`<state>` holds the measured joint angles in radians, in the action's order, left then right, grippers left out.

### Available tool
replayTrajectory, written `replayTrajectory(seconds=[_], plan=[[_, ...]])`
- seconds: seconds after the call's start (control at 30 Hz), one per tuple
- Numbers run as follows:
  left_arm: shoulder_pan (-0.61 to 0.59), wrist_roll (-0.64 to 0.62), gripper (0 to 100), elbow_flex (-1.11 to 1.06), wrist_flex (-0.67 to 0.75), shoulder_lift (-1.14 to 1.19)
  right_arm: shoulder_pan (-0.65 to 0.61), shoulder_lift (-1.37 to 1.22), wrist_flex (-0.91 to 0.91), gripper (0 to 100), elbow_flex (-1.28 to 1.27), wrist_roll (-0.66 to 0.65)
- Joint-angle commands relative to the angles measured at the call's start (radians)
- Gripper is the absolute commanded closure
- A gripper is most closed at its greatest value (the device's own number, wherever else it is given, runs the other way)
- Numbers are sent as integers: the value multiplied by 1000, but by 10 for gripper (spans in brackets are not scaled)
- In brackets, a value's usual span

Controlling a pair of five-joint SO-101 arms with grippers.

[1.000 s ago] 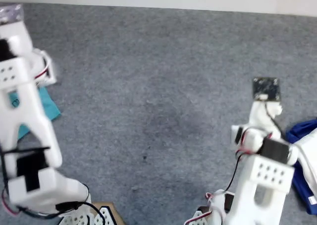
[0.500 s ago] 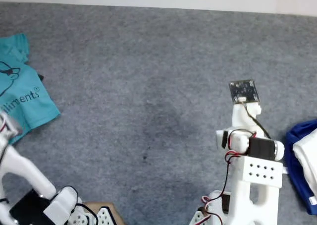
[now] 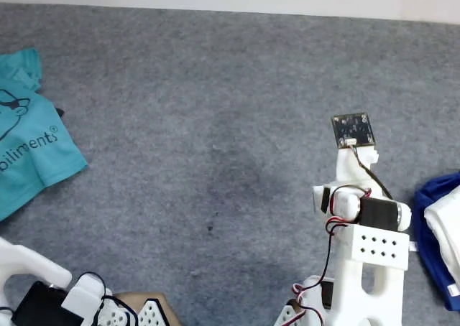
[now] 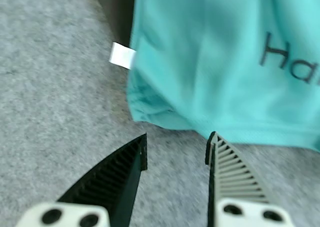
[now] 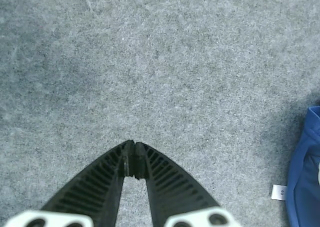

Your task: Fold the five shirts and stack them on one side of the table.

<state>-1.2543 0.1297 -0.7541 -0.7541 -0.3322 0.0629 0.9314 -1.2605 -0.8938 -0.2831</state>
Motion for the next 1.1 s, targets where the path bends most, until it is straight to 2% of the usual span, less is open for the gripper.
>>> replayTrajectory(seconds=[0.0, 0.8, 1.07], plan=[[-36, 0, 796, -27, 101, -36, -8, -2, 21, 992, 1, 8], [-35, 0, 800, -315, 674, -35, -82, -4, 39, 992, -2, 8], [-35, 5, 798, -495, 928, -35, -82, -4, 39, 992, -2, 9]])
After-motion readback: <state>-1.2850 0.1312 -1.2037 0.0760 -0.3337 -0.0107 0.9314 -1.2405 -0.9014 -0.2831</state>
